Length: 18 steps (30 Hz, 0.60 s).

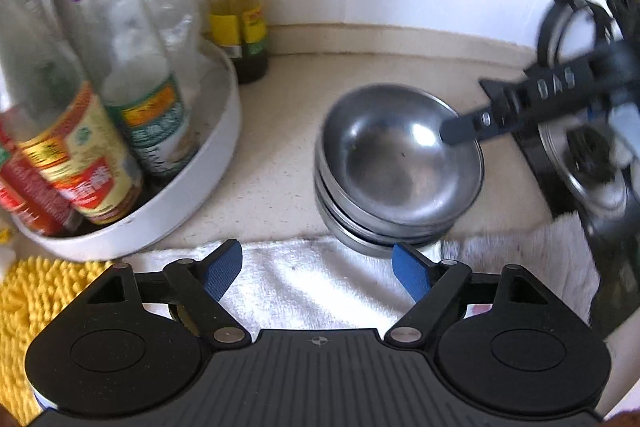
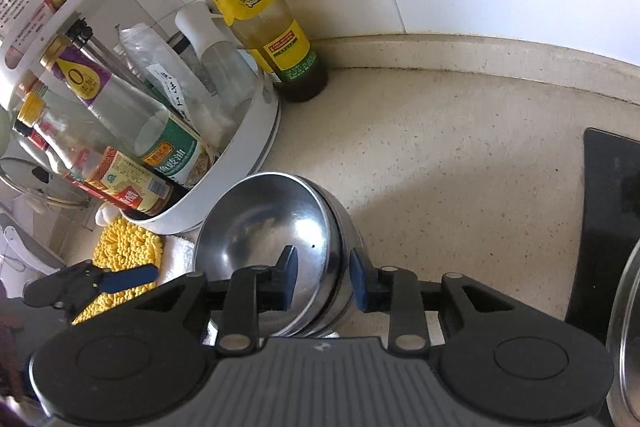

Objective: Organize plates and bowls
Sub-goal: 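Close both grippers on the rim of the nested steel bowls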

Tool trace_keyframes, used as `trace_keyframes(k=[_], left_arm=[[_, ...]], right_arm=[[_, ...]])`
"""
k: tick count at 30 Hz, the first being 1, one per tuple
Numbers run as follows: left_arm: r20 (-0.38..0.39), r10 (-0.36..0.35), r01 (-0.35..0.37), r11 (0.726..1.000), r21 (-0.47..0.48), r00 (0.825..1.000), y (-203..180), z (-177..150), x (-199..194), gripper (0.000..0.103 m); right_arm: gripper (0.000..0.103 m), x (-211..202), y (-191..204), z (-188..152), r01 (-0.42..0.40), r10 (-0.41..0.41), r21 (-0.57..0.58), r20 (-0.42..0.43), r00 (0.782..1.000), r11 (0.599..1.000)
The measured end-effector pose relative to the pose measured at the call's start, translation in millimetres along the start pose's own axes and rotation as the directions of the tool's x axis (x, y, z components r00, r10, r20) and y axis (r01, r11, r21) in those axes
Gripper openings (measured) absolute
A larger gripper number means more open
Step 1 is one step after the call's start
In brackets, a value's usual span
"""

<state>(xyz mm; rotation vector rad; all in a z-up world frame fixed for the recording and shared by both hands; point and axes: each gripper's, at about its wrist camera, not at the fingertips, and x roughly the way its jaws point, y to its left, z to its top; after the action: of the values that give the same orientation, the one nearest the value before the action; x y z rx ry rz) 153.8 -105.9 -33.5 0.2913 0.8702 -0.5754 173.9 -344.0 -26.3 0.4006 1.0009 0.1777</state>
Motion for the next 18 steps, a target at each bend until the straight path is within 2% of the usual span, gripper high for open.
trace_keyframes(k=[3, 6, 11, 15, 18], left_arm=[[0.008, -0.030, 0.029, 0.998, 0.054, 1.000, -5, -2, 7, 0.087], [0.026, -0.064, 0.061, 0.993, 0.103, 0.998, -10, -3, 14, 0.091], [0.036, -0.116, 0.109, 0.981, 0.158, 0.993, -11, -3, 26, 0.091], [0.066, -0.136, 0.120, 0.971, 0.209, 0.989, -9, -6, 34, 0.095], [0.075, -0.181, 0.159, 0.959, 0.235, 0.981, -7, -7, 40, 0.097]], right_arm=[[0.062, -1, 0, 0, 0.006, -0.006, 0.010, -0.017, 1.000, 1.000], [0.065, -6, 0, 0, 0.012, -0.012, 0.019, -0.010, 1.000, 1.000], [0.070, -7, 2, 2, 0.031, -0.031, 0.037, -0.013, 0.999, 0.999], [0.083, -9, 4, 2, 0.017, -0.016, 0.040, -0.018, 1.000, 0.999], [0.083, -7, 7, 1, 0.030, -0.029, 0.031, -0.025, 0.999, 0.999]])
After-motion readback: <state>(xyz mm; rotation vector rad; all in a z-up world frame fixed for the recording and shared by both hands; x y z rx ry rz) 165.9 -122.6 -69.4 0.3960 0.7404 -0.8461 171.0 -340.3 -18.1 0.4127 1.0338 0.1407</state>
